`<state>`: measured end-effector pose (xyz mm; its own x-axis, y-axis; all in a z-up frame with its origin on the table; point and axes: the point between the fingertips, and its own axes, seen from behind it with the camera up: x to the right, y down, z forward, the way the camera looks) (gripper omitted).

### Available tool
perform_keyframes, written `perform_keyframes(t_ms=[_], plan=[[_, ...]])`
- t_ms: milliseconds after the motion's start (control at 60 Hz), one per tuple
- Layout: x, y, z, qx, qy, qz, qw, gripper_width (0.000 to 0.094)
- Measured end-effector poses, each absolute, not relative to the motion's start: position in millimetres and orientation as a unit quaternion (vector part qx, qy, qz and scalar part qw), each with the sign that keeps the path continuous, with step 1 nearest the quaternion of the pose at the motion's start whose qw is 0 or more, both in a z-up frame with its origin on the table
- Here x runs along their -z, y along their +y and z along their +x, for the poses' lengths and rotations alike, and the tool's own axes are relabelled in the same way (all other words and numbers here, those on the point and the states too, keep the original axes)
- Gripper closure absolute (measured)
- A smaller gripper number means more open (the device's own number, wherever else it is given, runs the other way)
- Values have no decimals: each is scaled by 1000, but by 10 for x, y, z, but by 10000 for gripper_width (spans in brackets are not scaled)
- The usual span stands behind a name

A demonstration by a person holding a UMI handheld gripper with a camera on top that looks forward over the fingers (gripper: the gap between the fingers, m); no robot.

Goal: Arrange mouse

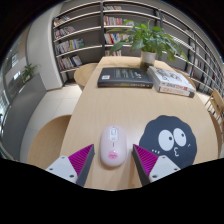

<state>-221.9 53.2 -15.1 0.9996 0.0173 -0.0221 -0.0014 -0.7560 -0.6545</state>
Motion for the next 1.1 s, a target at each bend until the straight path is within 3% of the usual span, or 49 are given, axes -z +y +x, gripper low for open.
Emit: perform_keyframes(t_ms=[50,117,150,200,333,467,550,767,900,1000,1100], plan=[[162,641,-2224,-10,-3,-936,352,175],[175,726,-2201,-1,-9,-936,352,258],[178,748,-2224,-5,-11,-936,352,465],[193,727,-2251,-9,-19,-939,344,473],[206,688,-2244,-4,-35,-946,322,599],[85,629,-2243,6,-58,-951,304,617],[-415,757,-2307,-6,-63,-937,343,616],[-2257,1321,-1757,26,-54,-876,478,616],[-2786,1413,-1125,43,-32,-851,522,619],[-2569,1310,-630,50,-9,-858,510,613],[-1919,1189,-304,40,5,-885,464,613]])
